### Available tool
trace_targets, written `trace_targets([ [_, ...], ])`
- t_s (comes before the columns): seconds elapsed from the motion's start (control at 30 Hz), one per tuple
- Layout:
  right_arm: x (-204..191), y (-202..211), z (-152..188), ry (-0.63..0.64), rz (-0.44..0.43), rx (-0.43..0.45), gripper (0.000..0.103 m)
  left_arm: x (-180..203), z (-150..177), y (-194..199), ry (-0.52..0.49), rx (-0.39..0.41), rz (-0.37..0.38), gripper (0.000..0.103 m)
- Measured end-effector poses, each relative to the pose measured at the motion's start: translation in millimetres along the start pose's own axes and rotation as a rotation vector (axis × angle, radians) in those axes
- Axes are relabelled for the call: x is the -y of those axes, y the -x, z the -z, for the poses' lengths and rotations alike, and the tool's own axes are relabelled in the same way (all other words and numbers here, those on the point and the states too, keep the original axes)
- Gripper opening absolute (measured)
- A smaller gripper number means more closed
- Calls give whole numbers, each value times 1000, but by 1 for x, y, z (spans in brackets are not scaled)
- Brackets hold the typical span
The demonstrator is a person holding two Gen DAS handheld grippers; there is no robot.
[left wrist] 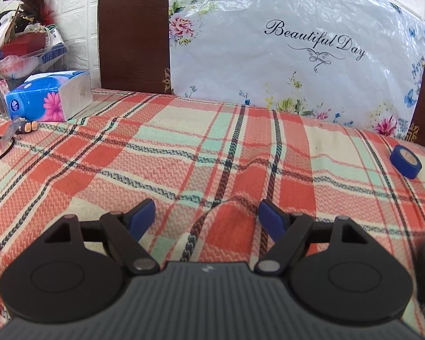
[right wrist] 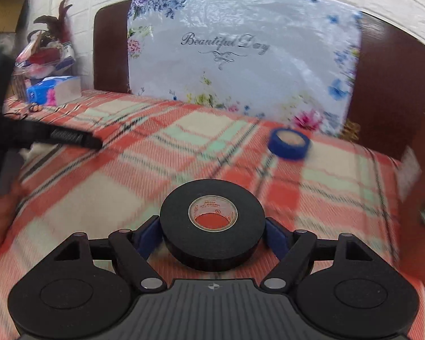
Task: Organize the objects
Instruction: 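Hold the black tape in the right gripper while the left gripper grasps it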
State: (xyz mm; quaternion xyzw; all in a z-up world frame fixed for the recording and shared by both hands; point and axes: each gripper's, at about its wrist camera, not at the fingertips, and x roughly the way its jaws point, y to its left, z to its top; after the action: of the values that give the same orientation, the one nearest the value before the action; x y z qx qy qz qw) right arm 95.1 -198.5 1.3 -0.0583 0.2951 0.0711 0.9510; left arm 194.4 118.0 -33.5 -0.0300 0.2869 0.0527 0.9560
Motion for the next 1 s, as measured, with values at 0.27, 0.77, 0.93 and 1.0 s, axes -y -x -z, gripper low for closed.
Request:
trace_targets([
  [0.27,27,89,68,-106,103,-14,73,27,7,18,-105,-33,-52,82],
  [0.77,36,101,79,-133,116,-6,81,185,41,136,-274,-334,551,77],
  [0.93,37,93,75,-121,109,-7,81,200,60,127,-320,-417,540,64],
  [1.0,37,91,74,-113,93,-5,76,206,63,127,-358,-394,529,54],
])
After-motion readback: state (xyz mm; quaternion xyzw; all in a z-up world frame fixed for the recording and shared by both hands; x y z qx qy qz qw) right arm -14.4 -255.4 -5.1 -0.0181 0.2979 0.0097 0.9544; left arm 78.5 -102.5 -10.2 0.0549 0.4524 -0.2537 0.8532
